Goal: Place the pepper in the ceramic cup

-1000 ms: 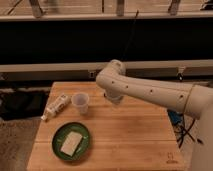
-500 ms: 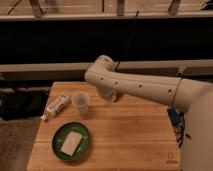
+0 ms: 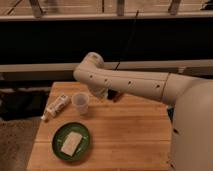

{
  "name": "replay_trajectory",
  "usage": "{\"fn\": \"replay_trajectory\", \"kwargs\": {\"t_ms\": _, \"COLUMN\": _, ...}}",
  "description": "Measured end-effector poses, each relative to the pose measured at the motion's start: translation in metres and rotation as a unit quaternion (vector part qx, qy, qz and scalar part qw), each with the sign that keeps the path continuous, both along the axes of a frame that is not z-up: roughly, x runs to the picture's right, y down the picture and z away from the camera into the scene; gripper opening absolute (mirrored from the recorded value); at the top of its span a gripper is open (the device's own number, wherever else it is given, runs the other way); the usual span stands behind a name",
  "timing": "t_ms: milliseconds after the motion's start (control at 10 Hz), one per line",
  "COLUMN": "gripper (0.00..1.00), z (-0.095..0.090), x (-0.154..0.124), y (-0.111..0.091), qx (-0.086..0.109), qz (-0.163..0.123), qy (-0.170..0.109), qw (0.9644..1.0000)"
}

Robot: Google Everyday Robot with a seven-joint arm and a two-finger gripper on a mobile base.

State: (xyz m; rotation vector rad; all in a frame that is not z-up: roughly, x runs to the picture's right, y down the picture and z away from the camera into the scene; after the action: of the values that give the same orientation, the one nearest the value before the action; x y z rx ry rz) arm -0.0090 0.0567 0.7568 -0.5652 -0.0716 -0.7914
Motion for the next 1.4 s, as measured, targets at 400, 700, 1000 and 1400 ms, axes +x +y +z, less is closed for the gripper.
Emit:
{"fn": "replay_trajectory", "kwargs": {"t_ms": 400, "gripper": 0.54, "z": 0.028, "x": 0.022, "y": -0.030, "qx": -0.014, "qz": 0.016, "qy": -0.028, "qw": 0.9994}}
{"fn": "replay_trajectory", "kwargs": {"t_ms": 700, "gripper": 0.80, "z": 0.071, "x": 0.059, "y": -0.059, "qx": -0.029, "qz": 0.020, "qy": -0.053, "qw": 0.9980}}
{"fn": "replay_trajectory", "kwargs": {"t_ms": 1000, "gripper": 0.80, "z": 0.099, "x": 0.081, "y": -0.058, "qx": -0.041, "qz": 0.014, "qy": -0.081, "qw": 0.9957}}
{"fn": "replay_trajectory", "kwargs": {"t_ms": 1400, "gripper": 0.80, "z": 0.133, "x": 0.098, "y": -0.041, "qx": -0.049, "qz": 0.012, "qy": -0.101, "qw": 0.9936}}
